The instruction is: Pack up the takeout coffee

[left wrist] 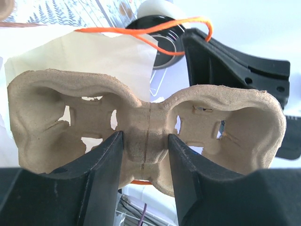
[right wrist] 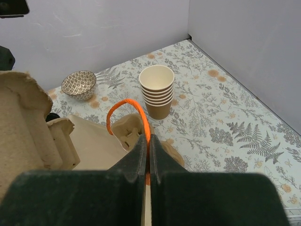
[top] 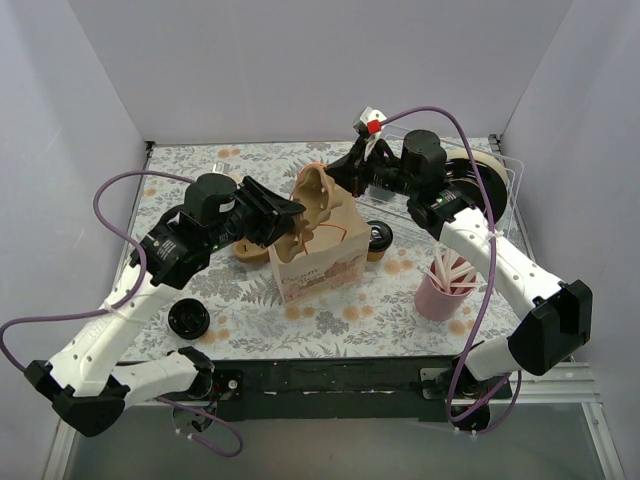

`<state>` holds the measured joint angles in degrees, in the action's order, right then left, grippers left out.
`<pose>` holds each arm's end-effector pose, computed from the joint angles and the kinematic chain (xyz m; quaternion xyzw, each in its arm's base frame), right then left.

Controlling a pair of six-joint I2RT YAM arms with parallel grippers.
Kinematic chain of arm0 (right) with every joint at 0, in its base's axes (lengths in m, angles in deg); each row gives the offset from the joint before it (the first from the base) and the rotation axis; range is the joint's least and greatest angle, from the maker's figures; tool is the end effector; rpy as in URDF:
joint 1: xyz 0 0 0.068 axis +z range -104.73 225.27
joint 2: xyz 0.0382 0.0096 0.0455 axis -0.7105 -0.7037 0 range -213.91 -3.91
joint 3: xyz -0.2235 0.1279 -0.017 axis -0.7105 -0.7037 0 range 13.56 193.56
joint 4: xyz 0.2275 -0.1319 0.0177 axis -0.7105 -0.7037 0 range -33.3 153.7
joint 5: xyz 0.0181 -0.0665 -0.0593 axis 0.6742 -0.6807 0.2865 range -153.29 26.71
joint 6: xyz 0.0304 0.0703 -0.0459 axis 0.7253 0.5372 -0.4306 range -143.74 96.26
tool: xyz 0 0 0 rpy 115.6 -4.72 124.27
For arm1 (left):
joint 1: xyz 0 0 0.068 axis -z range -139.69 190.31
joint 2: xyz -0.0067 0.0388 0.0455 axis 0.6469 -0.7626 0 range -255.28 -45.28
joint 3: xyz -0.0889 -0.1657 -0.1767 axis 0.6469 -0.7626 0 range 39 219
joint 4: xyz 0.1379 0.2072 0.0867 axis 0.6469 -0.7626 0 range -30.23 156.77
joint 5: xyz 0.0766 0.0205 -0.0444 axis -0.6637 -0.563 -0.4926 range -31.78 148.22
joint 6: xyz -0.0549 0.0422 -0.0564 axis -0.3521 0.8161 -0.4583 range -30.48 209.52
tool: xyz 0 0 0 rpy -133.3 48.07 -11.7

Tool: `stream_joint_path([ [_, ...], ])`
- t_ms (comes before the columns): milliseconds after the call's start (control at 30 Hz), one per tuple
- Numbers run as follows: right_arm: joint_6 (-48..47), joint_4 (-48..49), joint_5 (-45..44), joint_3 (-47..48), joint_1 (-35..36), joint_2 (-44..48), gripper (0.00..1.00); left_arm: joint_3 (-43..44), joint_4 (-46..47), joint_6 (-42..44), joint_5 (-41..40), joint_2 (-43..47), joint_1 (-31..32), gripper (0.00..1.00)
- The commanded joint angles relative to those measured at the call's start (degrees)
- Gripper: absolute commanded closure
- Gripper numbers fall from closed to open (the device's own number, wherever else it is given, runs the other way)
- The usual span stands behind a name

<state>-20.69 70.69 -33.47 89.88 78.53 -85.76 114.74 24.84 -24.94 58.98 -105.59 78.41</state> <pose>0.2958 0.2412 0.3992 -0.3537 0.6033 0.3862 0.6015 0.2013 -0.1592 0.3847 -0.5228 0.6706 -0.5125 0.1194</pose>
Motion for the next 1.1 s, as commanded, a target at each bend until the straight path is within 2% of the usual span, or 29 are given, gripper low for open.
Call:
stream_joint_path([
  [0, 0.2, 0.3, -1.9, 1.0, 0.8, 2.3, 0.99, 5.5, -6.8, -6.0, -3.4, -2.0, 0.2, 0.85],
  [367, -0.1, -2.1, -6.7, 1.7, 1.0, 3.4, 0.99, 13.5, -17.6, 2.3, -5.0, -8.5, 0.2, 0.85],
  [700, 0.0, -2.7, -9.5, 1.9, 1.3, 2.6, 0.99, 12.2, -16.6, 8.5, -1.7, -9.9, 0.2, 0.82],
  [1067, -1.0, -3.6, -10.5, 3.1, 1.3, 2.0, 0.99, 15.7, -21.7, 17.5, -4.4, -15.2, 0.2, 0.81],
])
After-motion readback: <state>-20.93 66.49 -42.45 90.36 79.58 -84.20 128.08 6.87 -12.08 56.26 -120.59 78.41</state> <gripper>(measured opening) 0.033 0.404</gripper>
